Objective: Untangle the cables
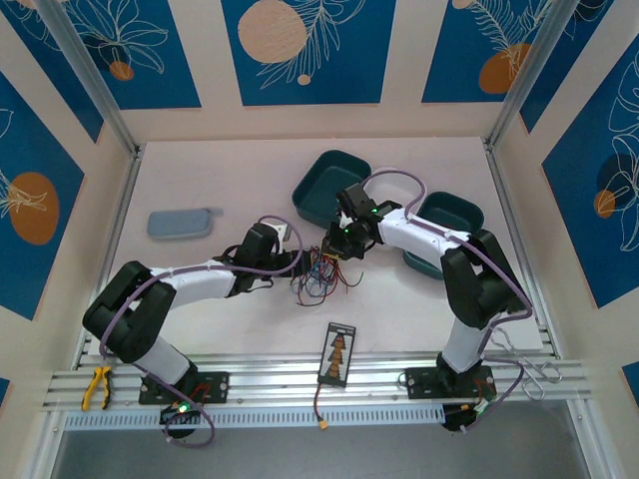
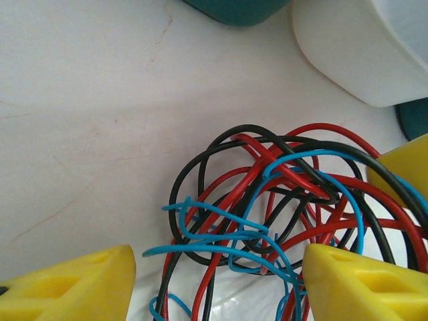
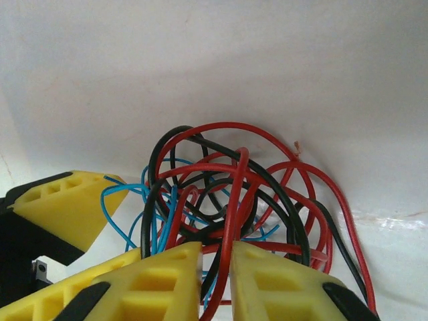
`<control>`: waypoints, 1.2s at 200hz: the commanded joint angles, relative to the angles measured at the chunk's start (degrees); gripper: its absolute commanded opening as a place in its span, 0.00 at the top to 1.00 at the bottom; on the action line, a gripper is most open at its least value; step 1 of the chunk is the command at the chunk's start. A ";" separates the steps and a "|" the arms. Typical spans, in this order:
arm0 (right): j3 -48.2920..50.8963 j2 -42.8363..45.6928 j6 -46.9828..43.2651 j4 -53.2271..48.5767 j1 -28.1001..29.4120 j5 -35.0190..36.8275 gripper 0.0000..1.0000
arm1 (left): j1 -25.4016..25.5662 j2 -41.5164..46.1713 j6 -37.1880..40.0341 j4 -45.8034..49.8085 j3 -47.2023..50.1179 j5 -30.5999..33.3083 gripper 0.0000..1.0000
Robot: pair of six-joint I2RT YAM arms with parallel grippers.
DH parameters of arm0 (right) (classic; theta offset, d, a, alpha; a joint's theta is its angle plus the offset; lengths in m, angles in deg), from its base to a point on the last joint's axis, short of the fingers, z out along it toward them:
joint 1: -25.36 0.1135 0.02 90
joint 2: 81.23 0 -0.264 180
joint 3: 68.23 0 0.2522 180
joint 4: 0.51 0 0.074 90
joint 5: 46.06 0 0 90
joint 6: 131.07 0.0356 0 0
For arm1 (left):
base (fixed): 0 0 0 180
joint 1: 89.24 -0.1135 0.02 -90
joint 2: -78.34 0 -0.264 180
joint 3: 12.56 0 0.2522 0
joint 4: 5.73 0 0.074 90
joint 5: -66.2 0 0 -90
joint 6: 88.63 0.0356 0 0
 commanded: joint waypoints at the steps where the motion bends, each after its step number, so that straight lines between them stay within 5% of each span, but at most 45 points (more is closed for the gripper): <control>1: -1.27 -0.19 0.76 1.54 -0.14 -3.31 0.88 | 0.73 -1.05 -0.44 -0.85 0.39 1.23 0.36; 47: -2.53 3.25 -2.97 1.31 0.84 -2.00 0.96 | 0.71 -0.89 -1.96 -2.07 1.49 3.11 0.47; 130: -5.55 13.12 -12.01 -1.88 6.77 10.49 1.00 | 0.77 0.09 -2.74 -3.48 2.81 5.37 0.63; 240: -10.06 27.80 -24.50 -0.36 9.26 14.28 1.00 | 0.60 3.28 -2.22 -0.92 3.78 10.69 0.90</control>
